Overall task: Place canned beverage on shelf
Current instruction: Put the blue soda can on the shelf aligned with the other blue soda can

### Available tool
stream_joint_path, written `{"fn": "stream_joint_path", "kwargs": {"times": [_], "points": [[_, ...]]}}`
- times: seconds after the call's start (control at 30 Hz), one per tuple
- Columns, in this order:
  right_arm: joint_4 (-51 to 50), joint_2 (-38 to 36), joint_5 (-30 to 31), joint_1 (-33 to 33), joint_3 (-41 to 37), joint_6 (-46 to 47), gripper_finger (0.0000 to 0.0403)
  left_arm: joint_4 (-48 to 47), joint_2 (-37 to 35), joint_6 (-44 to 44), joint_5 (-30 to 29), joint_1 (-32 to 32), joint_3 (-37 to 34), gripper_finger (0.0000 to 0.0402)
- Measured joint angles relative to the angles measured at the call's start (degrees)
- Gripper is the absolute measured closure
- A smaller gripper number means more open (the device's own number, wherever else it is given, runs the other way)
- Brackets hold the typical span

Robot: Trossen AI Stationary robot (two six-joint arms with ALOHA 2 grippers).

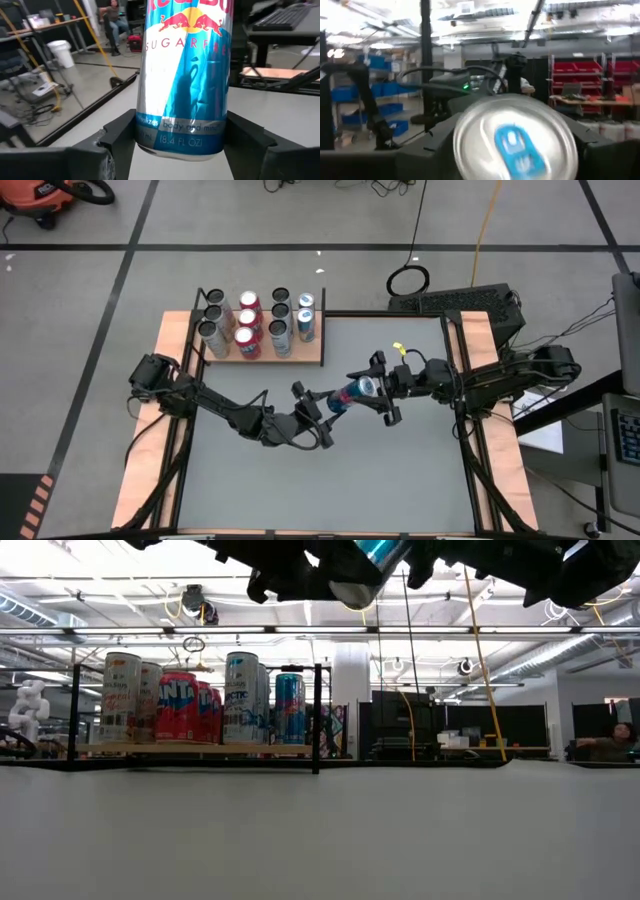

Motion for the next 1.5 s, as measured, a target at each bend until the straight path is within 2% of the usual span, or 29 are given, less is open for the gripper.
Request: {"fn": "stream_joint_path", "kwargs": {"times": [0.23, 0.43, 0.6, 0.77, 0.97, 1.1, 1.37, 1.5], "points": [[0.7, -0.6, 3.3, 0.0, 0.0, 10.7, 0.0144, 0.2, 0.0, 3.1, -7.6, -1.7, 0.0, 0.0162], [-0.7, -0.9, 6.3, 0.0, 0.7, 10.4, 0.0146, 2.6, 0.0, 7.8, -17.0, -3.0, 0.0, 0.0162], [-6.9, -0.9, 7.4, 1.3, 5.6, 7.9, 0.0147, 2.6, 0.0, 10.5, -21.2, -3.2, 0.5, 0.0162], [-17.7, -0.6, 11.4, 2.8, 11.5, 4.1, 0.0148, 2.5, 0.0, 10.9, -22.2, -3.1, 0.8, 0.0162], [-20.8, -0.6, 13.3, 3.3, 12.6, 3.5, 0.0152, 2.2, 0.0, 11.0, -23.4, -3.3, 0.8, 0.0162], [-23.2, -0.6, 16.4, 3.3, 12.7, 3.5, 0.0174, 2.3, 0.0, 12.1, -24.0, -3.2, 0.8, 0.0162], [-23.5, -0.5, 16.6, 3.3, 12.6, 2.3, 0.024, 2.3, 0.0, 12.1, -23.7, -3.2, 0.8, 0.0162], [-23.5, -0.5, 16.6, 3.3, 12.6, 1.5, 0.0246, 2.1, 0.0, 12.0, -23.3, -3.3, 0.8, 0.0156]]}}
